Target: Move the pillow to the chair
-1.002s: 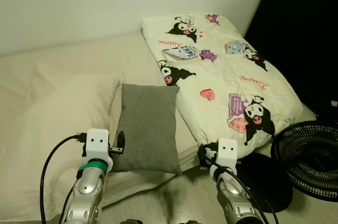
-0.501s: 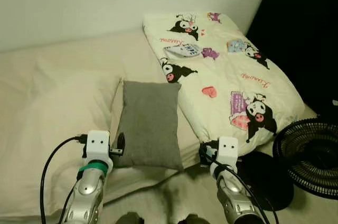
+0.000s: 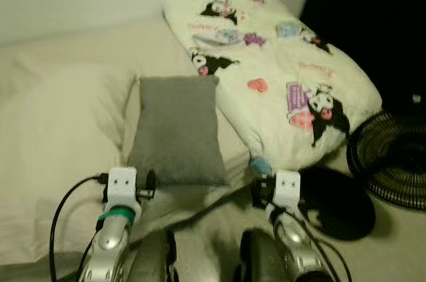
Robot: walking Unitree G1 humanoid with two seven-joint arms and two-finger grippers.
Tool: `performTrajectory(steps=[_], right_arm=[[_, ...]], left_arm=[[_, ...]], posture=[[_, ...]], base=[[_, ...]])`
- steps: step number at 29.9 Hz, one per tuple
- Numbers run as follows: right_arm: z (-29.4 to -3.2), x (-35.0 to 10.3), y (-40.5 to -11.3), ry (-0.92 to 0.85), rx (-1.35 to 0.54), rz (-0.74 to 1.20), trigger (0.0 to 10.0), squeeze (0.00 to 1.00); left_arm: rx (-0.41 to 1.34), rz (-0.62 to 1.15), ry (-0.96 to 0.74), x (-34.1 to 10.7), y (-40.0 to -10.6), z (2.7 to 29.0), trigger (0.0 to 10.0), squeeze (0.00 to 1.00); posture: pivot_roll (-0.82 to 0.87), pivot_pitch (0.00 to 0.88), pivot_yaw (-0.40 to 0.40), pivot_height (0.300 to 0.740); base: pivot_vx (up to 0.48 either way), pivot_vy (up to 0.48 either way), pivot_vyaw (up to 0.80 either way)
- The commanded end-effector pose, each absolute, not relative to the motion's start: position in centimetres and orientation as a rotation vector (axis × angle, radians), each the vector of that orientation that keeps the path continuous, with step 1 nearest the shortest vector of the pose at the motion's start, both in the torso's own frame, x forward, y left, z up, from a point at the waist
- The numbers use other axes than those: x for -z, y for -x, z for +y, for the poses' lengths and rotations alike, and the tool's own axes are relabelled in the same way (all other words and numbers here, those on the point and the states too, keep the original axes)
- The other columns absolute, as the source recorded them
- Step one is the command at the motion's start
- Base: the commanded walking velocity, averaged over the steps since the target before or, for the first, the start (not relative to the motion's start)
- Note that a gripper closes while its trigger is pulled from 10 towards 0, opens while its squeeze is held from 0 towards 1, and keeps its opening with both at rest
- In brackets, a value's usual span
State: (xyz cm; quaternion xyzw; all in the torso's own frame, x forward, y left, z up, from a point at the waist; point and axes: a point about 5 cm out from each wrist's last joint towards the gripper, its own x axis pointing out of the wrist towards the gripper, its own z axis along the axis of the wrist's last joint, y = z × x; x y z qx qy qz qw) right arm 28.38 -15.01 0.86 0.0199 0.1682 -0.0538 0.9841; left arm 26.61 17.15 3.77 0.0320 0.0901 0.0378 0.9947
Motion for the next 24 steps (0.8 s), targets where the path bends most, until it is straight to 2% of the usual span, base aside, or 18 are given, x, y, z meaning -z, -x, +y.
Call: performTrajectory(steps=[1,7,12,13,16,17,22,24], right_arm=[[-14.8,-1.2,-28.7,-0.054,0.104,0.320,10.0,0.00],[-13.9,-3.9,-30.9,-0.168,0.084,0.205,10.0,0.00],[-13.5,-6.1,-33.5,-0.341,0.089,0.195,10.0,0.00],[-13.1,-6.7,-34.2,-0.388,0.081,0.197,10.0,0.16],[-12.7,-7.3,-34.9,-0.427,0.068,0.198,10.0,0.16],[-12.4,-7.7,-35.2,-0.452,0.051,0.199,10.0,1.00],[-11.6,-8.4,-36.0,-0.548,0.019,0.212,10.0,1.00],[-10.8,-8.6,-36.3,-0.637,0.000,0.229,10.0,1.00]], left_arm=[[-0.086,0.199,-0.059,-3.2,-26.3,17.2,10.0,0.00],[-0.126,0.091,-0.035,-4.8,-27.6,18.2,10.0,0.00],[-0.230,-0.017,0.031,-7.2,-29.5,21.2,10.0,0.00],[-0.248,-0.011,0.057,-7.2,-29.8,22.0,10.0,0.00],[-0.261,-0.002,0.085,-7.2,-30.0,22.6,10.0,0.00],[-0.244,-0.003,0.104,-7.1,-30.1,22.8,10.0,1.00],[-0.201,-0.027,0.145,-7.3,-30.3,23.2,10.0,1.00],[-0.185,-0.044,0.161,-7.6,-30.5,23.7,10.0,1.00]], posture=[[0.02,0.047,0.041,0.580],[0.02,0.065,0.020,0.580],[0.02,0.134,-0.028,0.580],[0.02,0.141,-0.032,0.580],[0.02,0.141,-0.032,0.580],[0.02,0.188,-0.048,0.580],[0.01,0.243,-0.058,0.580],[0.01,0.268,-0.060,0.580]], base=[[0.000,0.000,0.00],[0.000,0.000,0.00],[0.000,0.000,0.00],[0.000,0.000,0.00],[0.000,0.000,0.00],[0.000,0.000,0.00],[0.000,0.000,0.00],[0.000,0.000,0.00]])
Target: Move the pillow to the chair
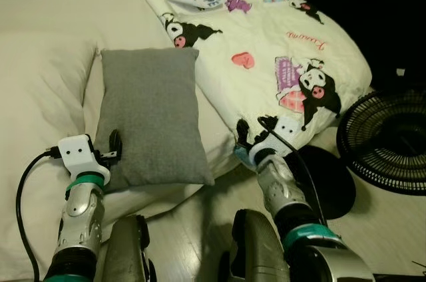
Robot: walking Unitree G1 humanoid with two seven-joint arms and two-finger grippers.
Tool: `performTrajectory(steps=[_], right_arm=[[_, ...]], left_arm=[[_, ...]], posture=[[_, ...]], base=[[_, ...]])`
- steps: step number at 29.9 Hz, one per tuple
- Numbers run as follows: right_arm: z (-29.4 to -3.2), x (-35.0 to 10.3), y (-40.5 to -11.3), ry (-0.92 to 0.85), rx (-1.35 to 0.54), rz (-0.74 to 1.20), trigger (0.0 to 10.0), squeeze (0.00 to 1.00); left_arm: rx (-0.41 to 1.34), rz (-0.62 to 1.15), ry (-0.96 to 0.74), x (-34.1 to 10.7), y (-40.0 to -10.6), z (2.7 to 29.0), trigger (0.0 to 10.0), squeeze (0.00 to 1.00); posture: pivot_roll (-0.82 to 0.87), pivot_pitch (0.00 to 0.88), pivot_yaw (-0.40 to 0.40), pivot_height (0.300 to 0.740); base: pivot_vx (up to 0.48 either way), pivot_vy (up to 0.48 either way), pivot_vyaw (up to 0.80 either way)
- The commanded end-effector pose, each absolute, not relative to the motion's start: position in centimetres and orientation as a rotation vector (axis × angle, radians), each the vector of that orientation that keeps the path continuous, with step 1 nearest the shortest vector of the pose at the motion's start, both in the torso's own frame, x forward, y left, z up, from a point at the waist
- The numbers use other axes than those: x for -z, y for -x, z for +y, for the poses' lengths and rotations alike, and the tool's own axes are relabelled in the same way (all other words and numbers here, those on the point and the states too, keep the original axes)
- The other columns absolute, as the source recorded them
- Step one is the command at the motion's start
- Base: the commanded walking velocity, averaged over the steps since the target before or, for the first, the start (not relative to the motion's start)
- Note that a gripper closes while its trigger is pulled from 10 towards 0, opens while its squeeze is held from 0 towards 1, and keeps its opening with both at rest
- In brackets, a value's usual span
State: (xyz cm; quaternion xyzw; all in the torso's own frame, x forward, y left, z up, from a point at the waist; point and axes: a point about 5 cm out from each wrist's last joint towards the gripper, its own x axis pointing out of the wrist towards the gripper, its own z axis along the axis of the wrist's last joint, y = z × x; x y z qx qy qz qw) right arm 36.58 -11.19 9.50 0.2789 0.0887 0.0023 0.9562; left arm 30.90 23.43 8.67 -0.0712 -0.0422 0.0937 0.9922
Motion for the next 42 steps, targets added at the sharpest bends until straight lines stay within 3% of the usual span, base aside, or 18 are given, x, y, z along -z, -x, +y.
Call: performTrajectory(steps=[1,10,13,17,19,21,29,30,34,37,38,39,40,41,42], right_arm=[[-10.8,-8.6,-36.3,-0.637,0.000,0.229,10.0,1.00],[-8.8,-8.4,-36.2,-0.755,-0.062,0.284,10.0,1.00],[-5.8,-7.8,-35.3,-0.844,-0.205,0.352,10.0,1.00],[-3.9,-7.7,-34.6,-0.915,-0.313,0.379,10.0,1.00],[-2.4,-7.9,-34.0,-0.996,-0.403,0.384,10.0,1.00],[-1.3,-8.2,-33.6,-1.049,-0.476,0.383,10.0,1.00],[0.2,-8.5,-32.7,-1.068,-0.613,0.387,10.0,1.00],[1.3,-8.1,-31.6,-1.002,-0.734,0.414,10.0,0.00],[2.7,-7.2,-30.0,-0.883,-0.872,0.469,10.0,0.00],[2.7,-7.2,-30.0,-0.883,-0.872,0.469,10.0,0.00],[2.9,-6.6,-29.3,-0.836,-0.896,0.488,3.6,0.00],[2.9,-6.6,-29.3,-0.836,-0.896,0.488,3.6,0.00],[2.9,-6.1,-28.8,-0.812,-0.917,0.496,0.0,0.00],[2.9,-6.1,-28.8,-0.812,-0.917,0.496,0.0,0.00],[3.0,-5.8,-28.4,-0.801,-0.937,0.501,0.0,0.00]], left_arm=[[-0.185,-0.044,0.161,-7.6,-30.5,23.7,10.0,1.00],[-0.146,-0.004,0.161,-6.8,-30.6,24.6,10.0,1.00],[-0.053,0.104,0.233,-5.0,-30.4,23.5,10.0,1.00],[0.012,0.136,0.333,-4.3,-30.3,22.4,10.0,1.00],[0.089,0.155,0.402,-3.8,-30.1,21.0,10.0,0.55],[0.151,0.163,0.432,-3.6,-29.9,20.0,10.0,0.02],[0.224,0.162,0.479,-3.6,-29.8,19.0,10.0,0.00],[0.267,0.153,0.503,-3.7,-29.8,18.4,10.0,0.00],[0.321,0.140,0.532,-4.0,-29.7,17.6,10.0,0.00],[0.321,0.140,0.532,-4.0,-29.7,17.6,10.0,0.00],[0.345,0.133,0.543,-4.2,-29.6,17.3,10.0,0.00],[0.345,0.133,0.543,-4.2,-29.6,17.3,10.0,0.00],[0.376,0.127,0.549,-4.4,-29.6,17.0,7.7,0.00],[0.376,0.127,0.549,-4.4,-29.6,17.0,7.7,0.00],[0.405,0.123,0.550,-4.5,-29.4,16.7,0.0,0.00]], posture=[[0.01,0.268,-0.060,0.580],[0.01,0.311,-0.052,0.580],[0.01,0.313,-0.043,0.580],[0.01,0.309,-0.038,0.580],[0.02,0.311,-0.035,0.580],[0.02,0.311,-0.032,0.580],[0.03,0.311,-0.031,0.580],[0.03,0.311,-0.031,0.580],[0.04,0.309,-0.027,0.580],[0.04,0.309,-0.027,0.580],[0.04,0.308,-0.025,0.580],[0.04,0.308,-0.025,0.580],[0.05,0.309,-0.017,0.580],[0.05,0.309,-0.017,0.580],[0.05,0.308,-0.013,0.580]], base=[[0.000,0.000,0.00],[0.000,0.000,0.00],[0.000,0.000,0.00],[0.000,0.000,0.00],[0.000,0.000,0.00],[0.000,0.000,0.00],[0.000,0.000,0.00],[0.000,0.000,0.00],[0.000,0.000,0.00],[0.000,0.000,0.00],[0.000,0.000,0.00],[0.000,0.000,0.00],[0.000,0.000,0.00],[0.000,0.000,0.00],[0.000,0.000,0.00]])
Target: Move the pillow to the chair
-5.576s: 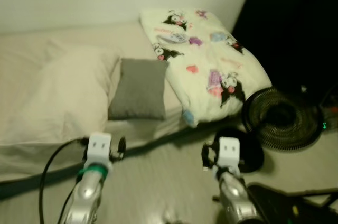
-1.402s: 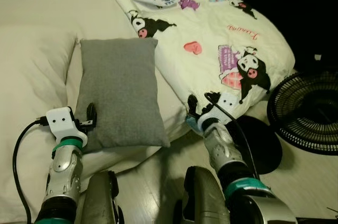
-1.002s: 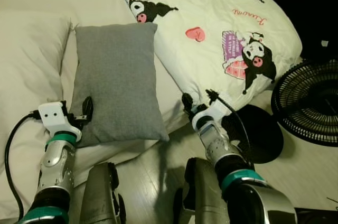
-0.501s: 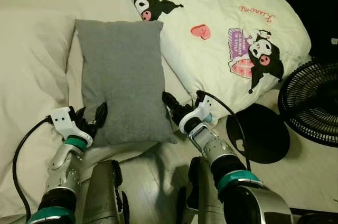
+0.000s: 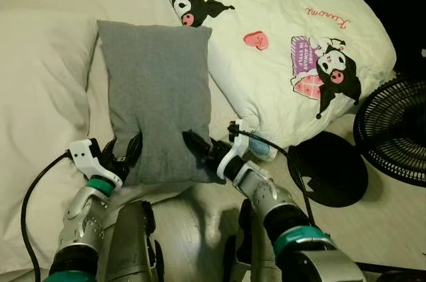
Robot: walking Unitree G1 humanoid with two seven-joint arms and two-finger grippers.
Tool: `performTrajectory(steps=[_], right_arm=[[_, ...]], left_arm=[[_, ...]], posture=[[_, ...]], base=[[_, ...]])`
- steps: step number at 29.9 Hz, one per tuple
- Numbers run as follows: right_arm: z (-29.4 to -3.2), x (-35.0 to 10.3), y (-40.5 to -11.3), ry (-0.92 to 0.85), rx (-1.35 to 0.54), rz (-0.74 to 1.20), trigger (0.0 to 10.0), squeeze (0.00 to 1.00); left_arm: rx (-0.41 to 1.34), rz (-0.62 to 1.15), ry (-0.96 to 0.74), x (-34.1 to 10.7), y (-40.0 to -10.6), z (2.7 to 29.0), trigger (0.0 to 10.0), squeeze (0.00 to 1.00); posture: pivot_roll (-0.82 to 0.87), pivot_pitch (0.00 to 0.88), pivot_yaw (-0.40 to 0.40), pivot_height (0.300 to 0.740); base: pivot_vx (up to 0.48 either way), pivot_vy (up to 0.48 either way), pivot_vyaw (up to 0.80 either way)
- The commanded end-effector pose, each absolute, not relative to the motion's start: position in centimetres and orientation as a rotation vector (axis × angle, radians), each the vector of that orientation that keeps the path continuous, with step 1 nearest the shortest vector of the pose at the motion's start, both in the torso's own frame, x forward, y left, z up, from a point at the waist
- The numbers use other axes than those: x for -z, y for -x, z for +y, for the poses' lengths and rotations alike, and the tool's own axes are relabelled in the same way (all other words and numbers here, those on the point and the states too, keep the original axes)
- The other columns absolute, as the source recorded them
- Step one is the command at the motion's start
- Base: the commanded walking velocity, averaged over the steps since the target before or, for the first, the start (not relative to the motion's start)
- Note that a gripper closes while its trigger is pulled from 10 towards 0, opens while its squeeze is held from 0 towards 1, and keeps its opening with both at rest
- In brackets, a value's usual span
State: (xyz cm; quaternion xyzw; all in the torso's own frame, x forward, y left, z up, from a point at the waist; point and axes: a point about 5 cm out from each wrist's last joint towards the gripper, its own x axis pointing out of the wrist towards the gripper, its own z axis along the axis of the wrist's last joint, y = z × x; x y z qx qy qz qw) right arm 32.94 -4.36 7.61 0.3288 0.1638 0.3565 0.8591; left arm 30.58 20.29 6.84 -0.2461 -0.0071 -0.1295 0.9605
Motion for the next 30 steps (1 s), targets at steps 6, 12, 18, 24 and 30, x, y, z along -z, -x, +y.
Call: performTrajectory(steps=[6,12,18,24,30], right_arm=[[3.0,-5.7,-28.0,-0.788,-0.959,0.496,0.0,0.00],[3.3,-6.6,-28.7,-0.772,-0.945,0.460,0.0,0.00],[3.4,-7.2,-29.2,-0.772,-0.938,0.437,0.0,0.00],[3.5,-10.2,-31.2,-0.768,-0.941,0.325,0.0,0.00],[2.1,-11.8,-32.0,-0.766,-0.934,0.221,0.0,0.00]], left_arm=[[0.438,0.113,0.536,-4.7,-29.2,16.2,0.0,0.00],[0.400,0.095,0.478,-5.0,-29.5,16.8,0.0,0.00],[0.386,0.085,0.470,-5.3,-29.9,16.9,0.0,0.00],[0.375,0.017,0.439,-7.7,-31.7,16.3,0.0,0.00],[0.300,-0.071,0.369,-10.4,-32.3,16.7,0.0,0.00]], posture=[[0.05,0.290,0.003,0.580],[0.05,0.265,0.016,0.580],[0.05,0.255,0.016,0.580],[0.06,0.186,0.017,0.580],[0.05,0.124,0.013,0.580]], base=[[0.000,0.000,0.00],[0.000,0.000,0.00],[0.000,0.000,0.00],[0.000,0.000,0.00],[0.000,0.000,0.00]])
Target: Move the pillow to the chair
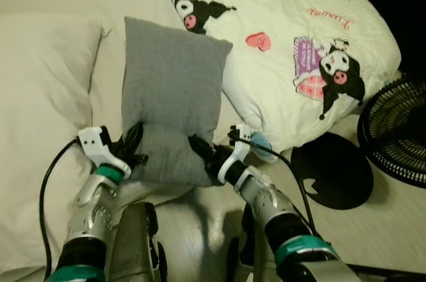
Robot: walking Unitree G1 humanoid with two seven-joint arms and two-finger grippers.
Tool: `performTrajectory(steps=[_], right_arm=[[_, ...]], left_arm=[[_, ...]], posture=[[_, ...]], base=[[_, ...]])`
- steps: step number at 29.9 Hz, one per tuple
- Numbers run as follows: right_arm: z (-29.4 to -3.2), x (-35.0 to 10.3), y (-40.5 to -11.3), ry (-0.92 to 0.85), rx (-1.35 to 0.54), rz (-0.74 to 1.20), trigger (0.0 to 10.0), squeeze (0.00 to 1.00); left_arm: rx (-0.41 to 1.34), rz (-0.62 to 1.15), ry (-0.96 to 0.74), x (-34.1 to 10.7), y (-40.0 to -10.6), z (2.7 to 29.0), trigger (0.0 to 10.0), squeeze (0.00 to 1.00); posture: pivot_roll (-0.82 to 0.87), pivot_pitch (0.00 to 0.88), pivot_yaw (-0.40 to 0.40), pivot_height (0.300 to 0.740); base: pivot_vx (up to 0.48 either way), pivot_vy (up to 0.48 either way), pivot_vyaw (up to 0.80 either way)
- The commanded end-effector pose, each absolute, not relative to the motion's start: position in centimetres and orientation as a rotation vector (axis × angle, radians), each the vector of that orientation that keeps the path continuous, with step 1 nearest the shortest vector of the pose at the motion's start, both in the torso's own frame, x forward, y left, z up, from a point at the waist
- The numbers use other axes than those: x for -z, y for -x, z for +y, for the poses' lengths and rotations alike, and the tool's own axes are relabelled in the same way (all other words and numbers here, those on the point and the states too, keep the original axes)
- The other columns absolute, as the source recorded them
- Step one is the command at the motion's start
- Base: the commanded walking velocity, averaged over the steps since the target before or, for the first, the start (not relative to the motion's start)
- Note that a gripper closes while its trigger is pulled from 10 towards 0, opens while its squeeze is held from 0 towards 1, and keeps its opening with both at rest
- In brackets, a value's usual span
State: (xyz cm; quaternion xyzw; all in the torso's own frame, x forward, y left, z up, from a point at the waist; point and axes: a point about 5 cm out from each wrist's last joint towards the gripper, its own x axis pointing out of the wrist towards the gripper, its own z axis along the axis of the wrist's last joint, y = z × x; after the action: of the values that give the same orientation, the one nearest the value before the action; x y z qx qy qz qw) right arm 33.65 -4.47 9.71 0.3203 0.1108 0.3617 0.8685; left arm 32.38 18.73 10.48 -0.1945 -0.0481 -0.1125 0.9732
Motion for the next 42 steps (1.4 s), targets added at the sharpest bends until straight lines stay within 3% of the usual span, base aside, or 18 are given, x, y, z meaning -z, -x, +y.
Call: performTrajectory(steps=[1,6,14,20,31,32,34,35,39,40,41,42], right_arm=[[2.1,-11.8,-32.0,-0.766,-0.934,0.221,0.0,0.00],[0.4,-11.9,-31.7,-0.782,-0.912,0.174,0.0,0.00],[-2.1,-11.9,-30.3,-0.620,-0.879,0.102,0.0,0.00],[-4.4,-11.5,-29.6,-0.655,-0.709,0.069,0.0,0.00],[-5.3,-11.0,-29.4,-0.653,-0.632,0.139,0.0,0.00],[-5.3,-10.9,-29.3,-0.618,-0.630,0.146,2.6,0.00],[-5.3,-10.8,-29.3,-0.592,-0.627,0.151,2.6,0.00],[-5.2,-10.6,-29.2,-0.577,-0.623,0.160,10.0,0.00],[-5.1,-10.5,-29.0,-0.551,-0.631,0.161,10.0,0.00],[-4.8,-10.4,-28.6,-0.526,-0.649,0.165,10.0,0.00],[-4.3,-10.3,-28.1,-0.495,-0.667,0.168,10.0,0.00],[-4.2,-10.1,-27.8,-0.477,-0.655,0.170,10.0,0.00]], left_arm=[[0.300,-0.071,0.369,-10.4,-32.3,16.7,0.0,0.00],[0.315,-0.152,0.374,-11.7,-31.4,16.0,0.0,0.00],[0.376,-0.165,0.315,-12.1,-29.0,14.0,0.0,0.00],[0.328,-0.160,0.289,-11.9,-27.6,13.3,0.0,0.00],[0.283,-0.140,0.282,-11.8,-27.1,13.3,0.0,0.00],[0.279,-0.138,0.278,-11.8,-27.1,13.3,0.0,0.00],[0.277,-0.137,0.276,-11.8,-27.1,13.4,0.0,0.00],[0.274,-0.138,0.265,-11.8,-27.0,13.4,0.0,0.00],[0.267,-0.137,0.249,-11.8,-27.0,13.4,0.0,0.00],[0.265,-0.136,0.234,-11.8,-27.0,13.3,0.4,0.00],[0.268,-0.133,0.216,-11.8,-26.9,13.1,3.1,0.00],[0.271,-0.130,0.205,-11.8,-26.8,13.0,3.3,0.00]], posture=[[0.05,0.124,0.013,0.580],[0.05,0.087,0.005,0.580],[0.05,0.029,-0.001,0.580],[0.04,0.009,0.003,0.580],[0.05,0.007,-0.005,0.580],[0.05,0.007,-0.007,0.580],[0.05,0.007,-0.007,0.580],[0.05,0.008,-0.011,0.580],[0.05,0.008,-0.010,0.580],[0.05,0.010,-0.007,0.580],[0.05,0.013,-0.004,0.580],[0.05,0.013,-0.004,0.580]], base=[[0.000,0.000,0.00],[0.000,0.000,0.00],[0.000,0.000,0.00],[0.000,0.000,0.00],[0.000,0.000,0.00],[0.000,0.000,0.00],[0.000,0.000,0.00],[0.000,0.000,0.00],[0.000,0.000,0.00],[0.000,0.000,0.00],[0.000,0.000,0.00],[0.000,0.000,0.00]])
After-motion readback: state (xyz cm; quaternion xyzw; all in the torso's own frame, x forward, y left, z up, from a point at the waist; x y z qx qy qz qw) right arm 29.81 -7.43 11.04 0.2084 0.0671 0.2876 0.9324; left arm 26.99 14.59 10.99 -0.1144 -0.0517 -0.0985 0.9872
